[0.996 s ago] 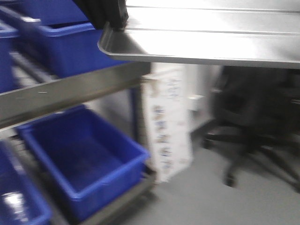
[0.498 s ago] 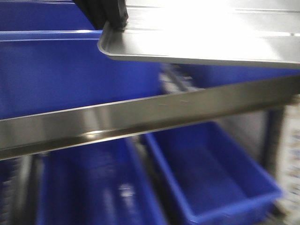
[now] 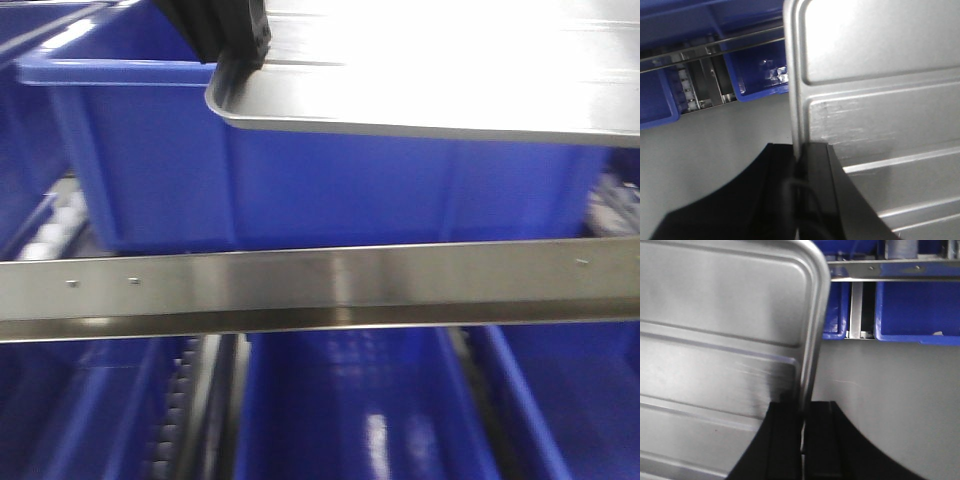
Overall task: Grab silver tray and place in blue box
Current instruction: 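Bring the held tray over the large blue bin on the shelf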
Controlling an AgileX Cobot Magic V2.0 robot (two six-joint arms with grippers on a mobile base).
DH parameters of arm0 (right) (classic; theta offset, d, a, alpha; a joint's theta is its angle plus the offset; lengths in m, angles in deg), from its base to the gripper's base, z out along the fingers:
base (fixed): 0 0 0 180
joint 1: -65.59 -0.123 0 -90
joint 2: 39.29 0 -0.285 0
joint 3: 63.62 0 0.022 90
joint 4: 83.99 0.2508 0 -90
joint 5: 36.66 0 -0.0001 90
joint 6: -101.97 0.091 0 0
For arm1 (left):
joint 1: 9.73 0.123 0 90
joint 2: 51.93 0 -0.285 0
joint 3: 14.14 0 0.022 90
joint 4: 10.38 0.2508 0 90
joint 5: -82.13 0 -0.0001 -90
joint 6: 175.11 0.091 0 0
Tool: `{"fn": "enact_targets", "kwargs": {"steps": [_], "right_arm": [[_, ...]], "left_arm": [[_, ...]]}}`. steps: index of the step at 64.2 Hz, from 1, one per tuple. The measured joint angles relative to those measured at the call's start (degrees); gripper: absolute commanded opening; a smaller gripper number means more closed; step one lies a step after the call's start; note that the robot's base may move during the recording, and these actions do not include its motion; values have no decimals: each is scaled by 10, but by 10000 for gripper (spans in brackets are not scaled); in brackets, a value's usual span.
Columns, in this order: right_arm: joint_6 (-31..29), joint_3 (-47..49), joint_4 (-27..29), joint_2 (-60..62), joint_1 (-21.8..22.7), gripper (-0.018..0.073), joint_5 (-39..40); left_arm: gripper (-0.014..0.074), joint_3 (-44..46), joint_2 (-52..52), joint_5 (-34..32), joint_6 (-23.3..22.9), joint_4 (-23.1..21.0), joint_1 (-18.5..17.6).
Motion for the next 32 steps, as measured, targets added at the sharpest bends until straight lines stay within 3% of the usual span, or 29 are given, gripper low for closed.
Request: {"fn": "enact_targets", "kwargs": {"steps": [32], "right_arm": [[0, 0, 0, 0, 0, 57, -1]], "left_arm": [[-105, 0, 0, 0, 0, 0, 0]]}}
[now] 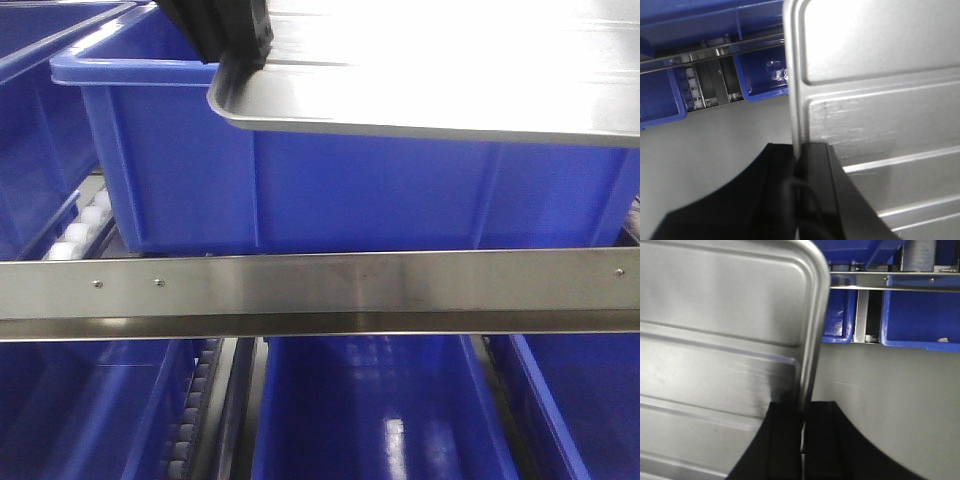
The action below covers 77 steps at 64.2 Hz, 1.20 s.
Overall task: Grab silver tray and place in blue box
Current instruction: 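Bring the held tray over the large blue bin on the shelf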
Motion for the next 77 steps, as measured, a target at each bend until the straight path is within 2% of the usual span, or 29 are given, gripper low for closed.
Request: {"fn": "enact_targets", "kwargs": {"steps": [77], "right_arm": [[0, 0, -2, 0, 0, 57, 12]], "left_arm": [[-105, 0, 0, -1, 0, 2, 0]]}}
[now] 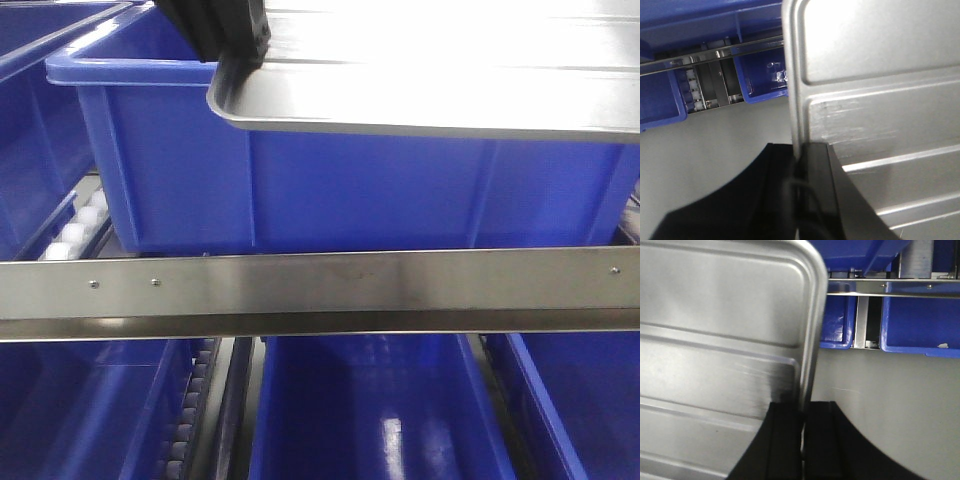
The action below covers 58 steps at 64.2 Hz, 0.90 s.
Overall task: Grab silver tray and place in blue box
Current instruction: 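Bring the held tray over the large blue bin on the shelf, then lower the tray into the blue bin and open both grippers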
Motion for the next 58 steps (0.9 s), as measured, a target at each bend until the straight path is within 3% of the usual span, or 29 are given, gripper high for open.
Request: {"fn": "enact_targets", "kwargs": {"steps": [20, 38, 45, 58], "right_arm": [[0, 21, -3, 0, 0, 57, -5], [-31, 160, -34, -39, 2, 57, 28], [-54, 232, -43, -94, 4, 57, 41], [-75, 341, -50, -235, 4, 57, 86]], "left_arm": [[-105, 21, 0, -3, 28, 15, 0], [-105, 134, 2, -31, 46, 108, 9], [-105, 153, 4, -69, 54, 118, 39], [-105, 158, -42, -139, 60, 117, 132]]}}
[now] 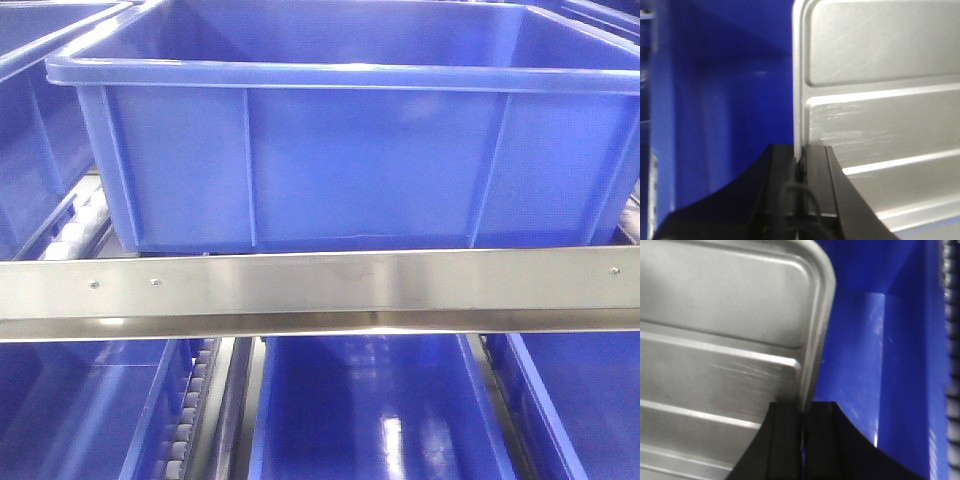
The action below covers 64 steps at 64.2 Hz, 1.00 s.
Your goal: Grab silver tray and place in blue box
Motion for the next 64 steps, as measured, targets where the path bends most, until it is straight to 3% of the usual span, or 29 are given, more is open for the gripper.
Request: {"fn": "enact_targets", "kwargs": {"steps": [11, 29, 34, 44, 50, 64], "right_arm": [[0, 30, -33, -105, 0, 57, 27], [2, 35, -61, -204, 28, 76, 49], [2, 35, -61, -215, 35, 150, 51], [-6, 35, -61, -221, 42, 421, 62], [-10, 35, -57, -221, 42, 537, 70], [-11, 36, -54, -214, 41, 561, 73]], "left_arm": [[-105, 0, -80, -44, 0, -5, 42], [-85, -1, -191, -123, -11, -14, 54], [-21, -1, -206, -133, -11, -17, 54], [200, -2, -219, -151, 0, -32, 57], [294, -2, -219, -170, 3, -46, 61], [323, 21, -219, -173, 5, -51, 63]]}}
